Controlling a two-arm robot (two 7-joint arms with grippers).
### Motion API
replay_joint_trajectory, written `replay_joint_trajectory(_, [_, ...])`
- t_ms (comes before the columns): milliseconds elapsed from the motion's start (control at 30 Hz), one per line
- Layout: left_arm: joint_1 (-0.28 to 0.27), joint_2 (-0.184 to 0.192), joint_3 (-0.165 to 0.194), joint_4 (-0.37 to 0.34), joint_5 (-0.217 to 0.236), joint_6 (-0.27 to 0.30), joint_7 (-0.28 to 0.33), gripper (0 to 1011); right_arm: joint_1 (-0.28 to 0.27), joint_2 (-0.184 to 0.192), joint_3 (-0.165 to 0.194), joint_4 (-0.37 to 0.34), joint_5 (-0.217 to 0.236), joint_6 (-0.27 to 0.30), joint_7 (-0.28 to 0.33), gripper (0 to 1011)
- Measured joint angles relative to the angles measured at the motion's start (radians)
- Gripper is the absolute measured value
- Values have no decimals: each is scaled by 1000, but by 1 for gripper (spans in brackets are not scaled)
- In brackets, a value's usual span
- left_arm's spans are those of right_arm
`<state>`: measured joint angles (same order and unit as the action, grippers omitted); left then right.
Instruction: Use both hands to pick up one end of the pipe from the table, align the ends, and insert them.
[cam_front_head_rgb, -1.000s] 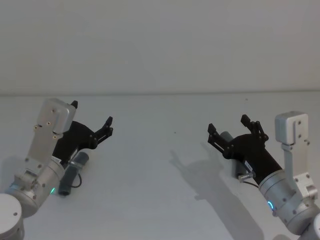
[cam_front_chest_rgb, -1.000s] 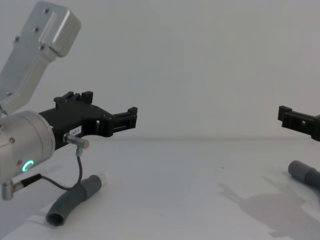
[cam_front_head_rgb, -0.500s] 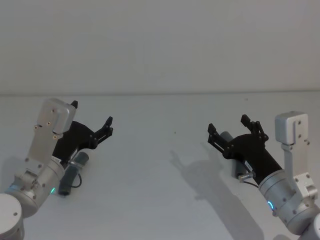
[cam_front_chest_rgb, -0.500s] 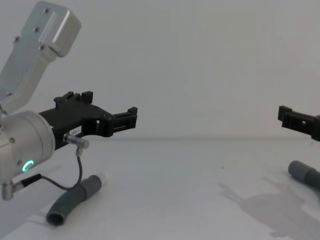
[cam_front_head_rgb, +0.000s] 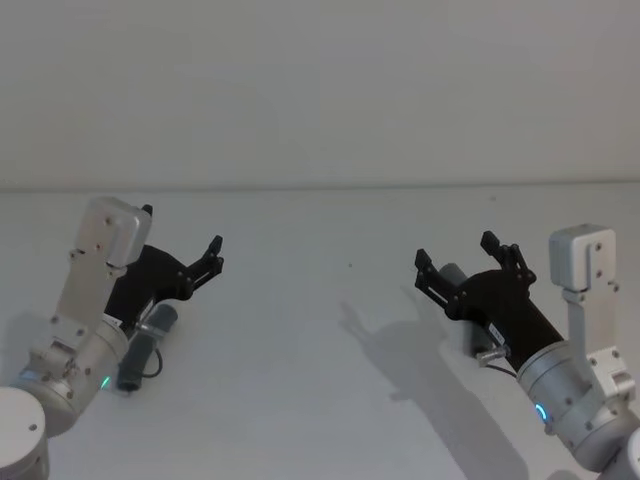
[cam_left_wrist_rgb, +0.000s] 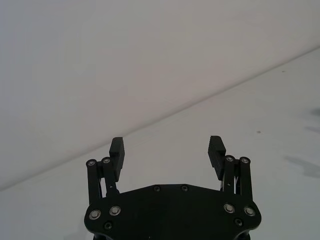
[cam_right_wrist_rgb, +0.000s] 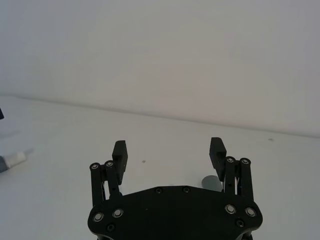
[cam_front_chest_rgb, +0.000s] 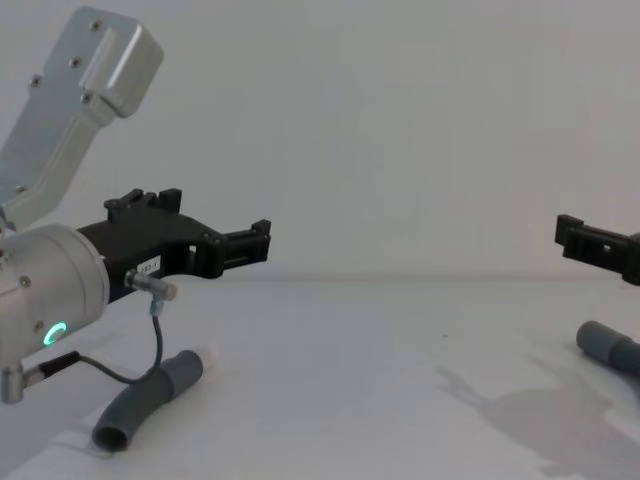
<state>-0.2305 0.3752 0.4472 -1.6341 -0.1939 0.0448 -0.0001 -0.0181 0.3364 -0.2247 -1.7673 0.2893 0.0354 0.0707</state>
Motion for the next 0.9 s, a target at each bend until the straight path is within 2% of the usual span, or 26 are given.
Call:
replay_joint_trajectory(367, [24, 12, -14, -50, -2, 82, 0, 1002, -27, 9, 9, -31, 15, 47, 16, 1000])
replay_joint_trajectory(533, [53, 27, -28, -104, -13, 147, 1, 1001, -47, 18, 13, -55, 20, 79, 23, 1000])
replay_joint_trajectory(900, [119, 49, -63, -211, -41, 249, 6, 1001, -74, 33, 16, -94, 20, 125, 34, 1000])
